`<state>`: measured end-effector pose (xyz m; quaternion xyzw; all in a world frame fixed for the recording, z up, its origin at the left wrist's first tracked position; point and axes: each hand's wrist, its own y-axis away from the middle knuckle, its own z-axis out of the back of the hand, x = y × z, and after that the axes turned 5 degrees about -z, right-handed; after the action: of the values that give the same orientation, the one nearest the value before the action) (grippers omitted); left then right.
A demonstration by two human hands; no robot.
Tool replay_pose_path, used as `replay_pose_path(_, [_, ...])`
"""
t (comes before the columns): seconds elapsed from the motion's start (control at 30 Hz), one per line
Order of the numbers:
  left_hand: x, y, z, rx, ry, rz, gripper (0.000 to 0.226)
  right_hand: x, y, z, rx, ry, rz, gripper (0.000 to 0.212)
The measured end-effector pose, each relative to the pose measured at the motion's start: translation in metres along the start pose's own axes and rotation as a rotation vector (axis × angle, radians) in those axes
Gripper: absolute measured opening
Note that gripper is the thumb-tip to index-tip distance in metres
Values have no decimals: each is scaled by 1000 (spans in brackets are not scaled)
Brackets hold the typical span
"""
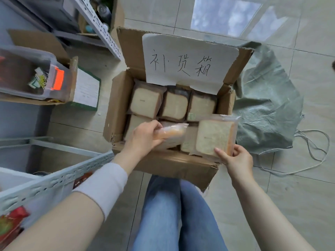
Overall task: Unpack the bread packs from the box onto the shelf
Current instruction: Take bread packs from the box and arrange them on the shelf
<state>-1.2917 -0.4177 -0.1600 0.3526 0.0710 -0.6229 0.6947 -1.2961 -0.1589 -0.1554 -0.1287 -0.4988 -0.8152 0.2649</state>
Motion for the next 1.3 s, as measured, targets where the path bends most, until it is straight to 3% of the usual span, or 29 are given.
replay_pose_path(0.23, [-32,131,70,-561,389,161,28,20,82,49,176,-40,232,35])
replay_pose_path(0.4, [-50,263,150,-937,529,218,45,47,186,67,430,10,408,23])
replay_pose_path(0.5, [-52,351,198,-1171,582,251,51,63,261,54,582,59,492,29])
replay_pose_path(0.67, [-33,497,257,-1573,654,220,40,74,399,5,836,156,683,40])
replay_pose_path(0.73, [-12,558,272,-1700,692,257,39,71,456,-22,933,177,759,35])
replay_pose_path(0.87, [40,679,288,-1858,669,339,35,45,562,-83,1090,217,886,21])
replay_pose_path(1.0, [102,780,298,-1877,588,409,28,19,653,-162,1167,267,983,22])
replay_pose_path(1.3, [262,872,367,-1874,520,548,31,14,807,-387,1165,320,1178,27])
